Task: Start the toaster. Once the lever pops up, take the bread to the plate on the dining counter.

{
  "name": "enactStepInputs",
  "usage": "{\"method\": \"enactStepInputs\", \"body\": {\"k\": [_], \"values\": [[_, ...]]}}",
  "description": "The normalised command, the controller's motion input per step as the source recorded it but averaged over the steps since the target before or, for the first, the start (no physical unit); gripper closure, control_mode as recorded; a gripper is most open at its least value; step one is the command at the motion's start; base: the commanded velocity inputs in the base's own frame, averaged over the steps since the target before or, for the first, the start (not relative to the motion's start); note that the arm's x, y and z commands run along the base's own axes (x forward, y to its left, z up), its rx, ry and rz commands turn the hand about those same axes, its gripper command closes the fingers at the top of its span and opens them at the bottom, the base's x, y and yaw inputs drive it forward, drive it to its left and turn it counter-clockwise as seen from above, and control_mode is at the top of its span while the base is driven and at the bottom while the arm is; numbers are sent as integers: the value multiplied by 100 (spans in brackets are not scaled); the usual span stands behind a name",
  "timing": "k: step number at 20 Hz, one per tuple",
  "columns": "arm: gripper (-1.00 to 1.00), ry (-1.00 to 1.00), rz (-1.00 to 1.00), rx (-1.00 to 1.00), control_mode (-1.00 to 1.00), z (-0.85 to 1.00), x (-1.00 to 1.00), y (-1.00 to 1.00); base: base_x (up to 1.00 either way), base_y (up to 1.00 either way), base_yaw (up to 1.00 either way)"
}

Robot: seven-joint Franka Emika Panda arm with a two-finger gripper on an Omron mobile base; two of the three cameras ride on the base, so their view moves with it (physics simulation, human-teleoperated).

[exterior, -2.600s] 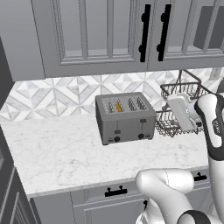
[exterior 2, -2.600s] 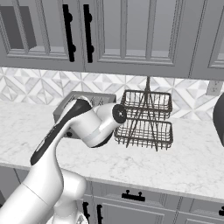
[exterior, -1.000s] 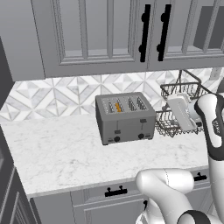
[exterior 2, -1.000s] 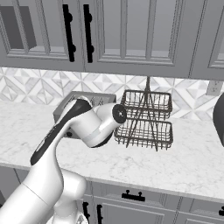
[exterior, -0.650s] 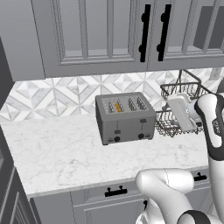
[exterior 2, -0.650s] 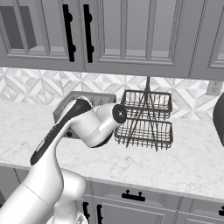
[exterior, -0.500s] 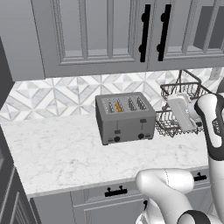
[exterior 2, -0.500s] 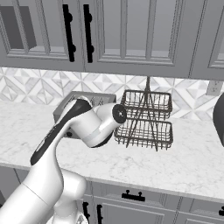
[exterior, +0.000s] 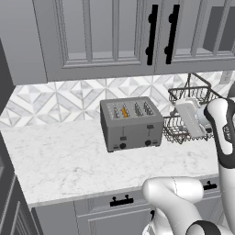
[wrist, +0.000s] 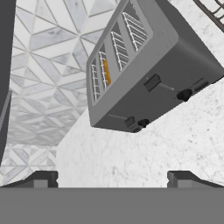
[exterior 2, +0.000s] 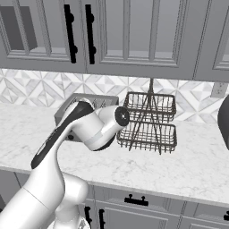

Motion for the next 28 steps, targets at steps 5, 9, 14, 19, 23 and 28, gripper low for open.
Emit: {"method": "enactStepInputs", "body": {"k": [5, 9, 14, 19, 23, 28], "values": [[-100, 0, 0, 0, -100, 0, 0, 0, 0, 0, 0], [-100, 0, 0, 0, -100, 0, 0, 0, 0, 0, 0], [-100, 0, 0, 0, -100, 0, 0, 0, 0, 0, 0], [-100, 0, 0, 0, -100, 0, 0, 0, 0, 0, 0], [-100, 0, 0, 0, -100, 0, 0, 0, 0, 0, 0], [-100, 0, 0, 0, -100, 0, 0, 0, 0, 0, 0]]}}
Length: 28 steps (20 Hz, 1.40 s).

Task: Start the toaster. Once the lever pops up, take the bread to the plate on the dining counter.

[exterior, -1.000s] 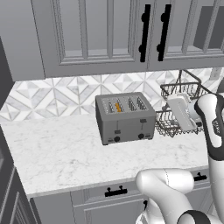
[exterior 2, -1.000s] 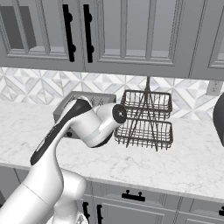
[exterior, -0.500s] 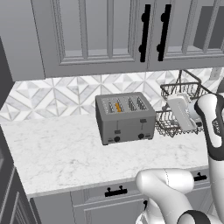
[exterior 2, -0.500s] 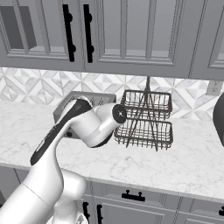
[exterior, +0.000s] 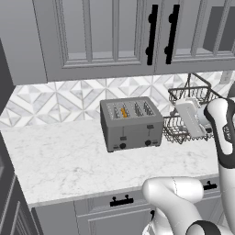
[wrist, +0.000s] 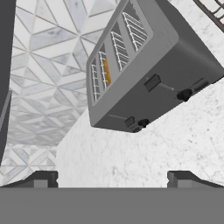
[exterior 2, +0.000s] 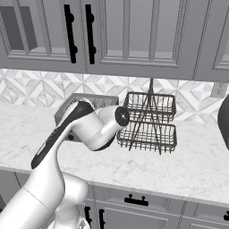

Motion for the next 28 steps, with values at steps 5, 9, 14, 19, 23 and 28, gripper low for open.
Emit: {"method": "enactStepInputs", "body": {"k": [5, 9, 14, 19, 23, 28], "values": [[-100, 0, 0, 0, -100, 0, 0, 0, 0, 0, 0], [-100, 0, 0, 0, -100, 0, 0, 0, 0, 0, 0], [-100, 0, 0, 0, -100, 0, 0, 0, 0, 0, 0], [-100, 0, 0, 0, -100, 0, 0, 0, 0, 0, 0], [-100, 0, 0, 0, -100, 0, 0, 0, 0, 0, 0], [-100, 0, 0, 0, -100, 0, 0, 0, 0, 0, 0]]}}
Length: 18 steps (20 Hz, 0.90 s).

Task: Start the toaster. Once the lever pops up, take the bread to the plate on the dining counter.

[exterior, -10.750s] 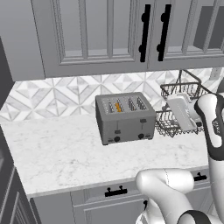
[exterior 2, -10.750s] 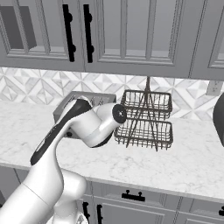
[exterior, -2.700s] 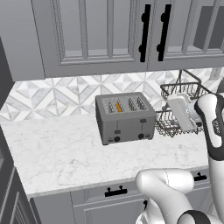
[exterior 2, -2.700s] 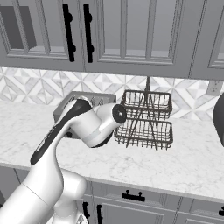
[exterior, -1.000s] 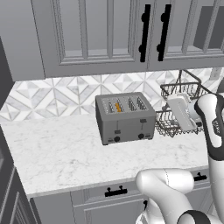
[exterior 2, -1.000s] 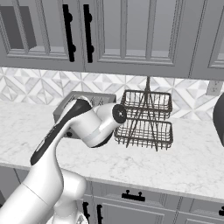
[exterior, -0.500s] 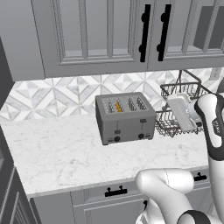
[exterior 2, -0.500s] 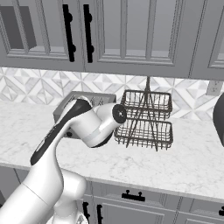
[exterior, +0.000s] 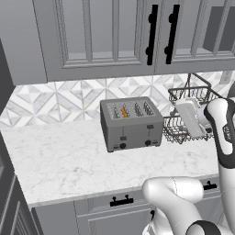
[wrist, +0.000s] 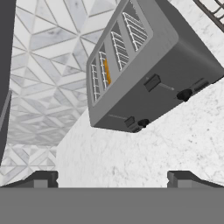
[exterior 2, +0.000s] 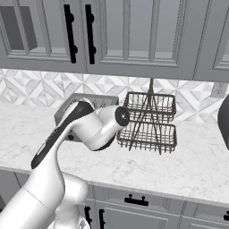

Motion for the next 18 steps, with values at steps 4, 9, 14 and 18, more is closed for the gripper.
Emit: {"method": "enactStepInputs", "body": {"k": [4, 9, 14, 18], "values": [[-100, 0, 0, 0, -100, 0, 0, 0, 0, 0, 0], [-100, 0, 0, 0, -100, 0, 0, 0, 0, 0, 0], [-100, 0, 0, 0, -100, 0, 0, 0, 0, 0, 0], [-100, 0, 0, 0, -100, 0, 0, 0, 0, 0, 0]]}}
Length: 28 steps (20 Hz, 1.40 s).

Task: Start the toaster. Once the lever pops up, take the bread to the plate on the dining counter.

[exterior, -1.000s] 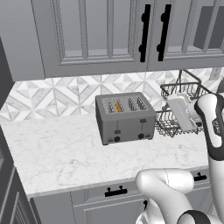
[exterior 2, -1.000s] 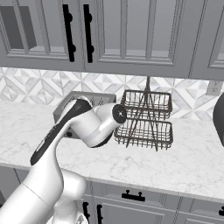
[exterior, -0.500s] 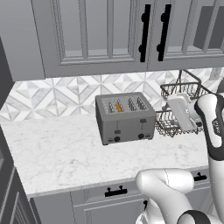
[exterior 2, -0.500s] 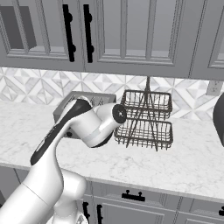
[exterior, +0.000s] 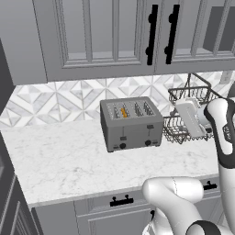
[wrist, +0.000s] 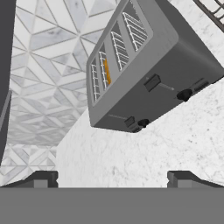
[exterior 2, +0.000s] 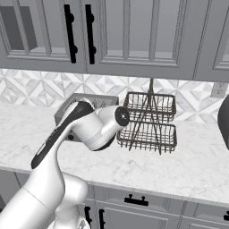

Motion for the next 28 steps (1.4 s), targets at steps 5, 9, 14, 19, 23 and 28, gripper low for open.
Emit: {"method": "enactStepInputs", "body": {"k": [5, 9, 14, 19, 23, 28], "values": [[-100, 0, 0, 0, -100, 0, 0, 0, 0, 0, 0], [-100, 0, 0, 0, -100, 0, 0, 0, 0, 0, 0], [-100, 0, 0, 0, -100, 0, 0, 0, 0, 0, 0], [-100, 0, 0, 0, -100, 0, 0, 0, 0, 0, 0], [-100, 0, 0, 0, -100, 0, 0, 0, 0, 0, 0], [-100, 0, 0, 0, -100, 0, 0, 0, 0, 0, 0]]}}
